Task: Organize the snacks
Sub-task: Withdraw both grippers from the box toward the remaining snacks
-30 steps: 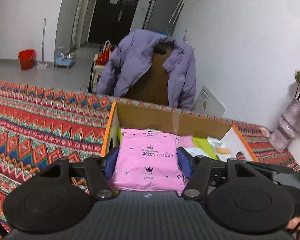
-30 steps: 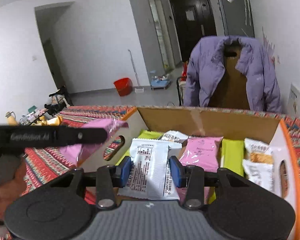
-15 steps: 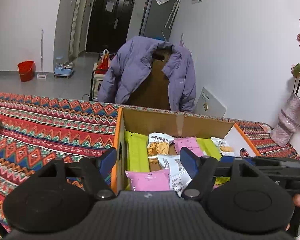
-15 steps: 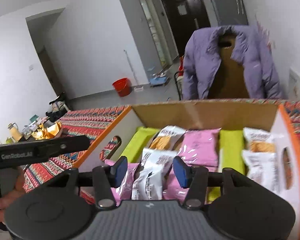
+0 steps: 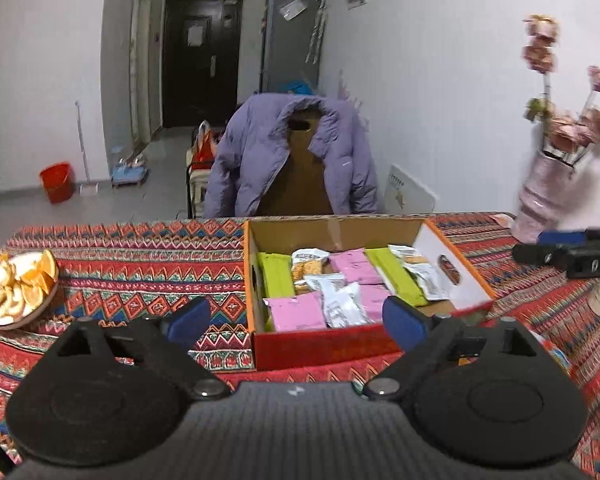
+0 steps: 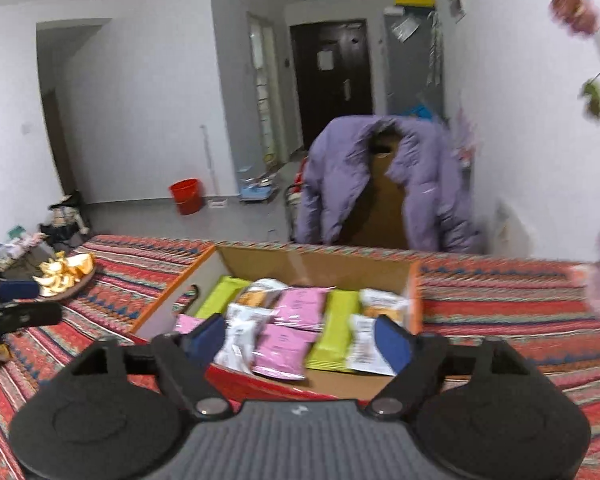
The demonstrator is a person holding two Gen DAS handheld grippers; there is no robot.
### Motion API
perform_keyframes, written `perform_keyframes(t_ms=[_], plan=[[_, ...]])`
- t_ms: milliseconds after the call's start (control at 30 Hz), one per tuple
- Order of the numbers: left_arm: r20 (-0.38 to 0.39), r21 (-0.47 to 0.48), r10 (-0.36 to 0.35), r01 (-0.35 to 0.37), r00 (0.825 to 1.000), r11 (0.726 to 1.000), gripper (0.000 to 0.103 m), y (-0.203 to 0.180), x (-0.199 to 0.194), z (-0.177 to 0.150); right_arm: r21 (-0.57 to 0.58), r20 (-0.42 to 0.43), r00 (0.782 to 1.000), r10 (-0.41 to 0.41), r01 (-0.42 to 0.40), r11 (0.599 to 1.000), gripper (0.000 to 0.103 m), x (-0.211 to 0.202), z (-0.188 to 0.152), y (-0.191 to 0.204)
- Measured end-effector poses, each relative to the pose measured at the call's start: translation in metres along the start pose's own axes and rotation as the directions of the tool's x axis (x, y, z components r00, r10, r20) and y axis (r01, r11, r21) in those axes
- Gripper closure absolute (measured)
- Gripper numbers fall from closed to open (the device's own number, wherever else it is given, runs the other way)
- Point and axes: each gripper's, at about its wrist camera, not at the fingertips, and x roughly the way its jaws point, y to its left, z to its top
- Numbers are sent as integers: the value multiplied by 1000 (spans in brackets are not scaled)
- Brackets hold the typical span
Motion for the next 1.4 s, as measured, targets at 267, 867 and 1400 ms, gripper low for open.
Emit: perform_keyframes(t_ms=[267, 867, 1400], plan=[[54, 30, 13, -14, 998, 999, 7, -27, -60, -19, -29, 44, 998, -44, 45, 999, 11, -81, -20, -8], [142, 5, 97, -99, 985, 995, 3, -76, -159, -159, -147, 161, 987, 14, 10, 989, 4, -184, -160, 30], [45, -71, 115, -111, 992, 991, 0, -78, -174, -264, -174, 83, 994, 67, -51, 983, 2, -199, -281, 86]])
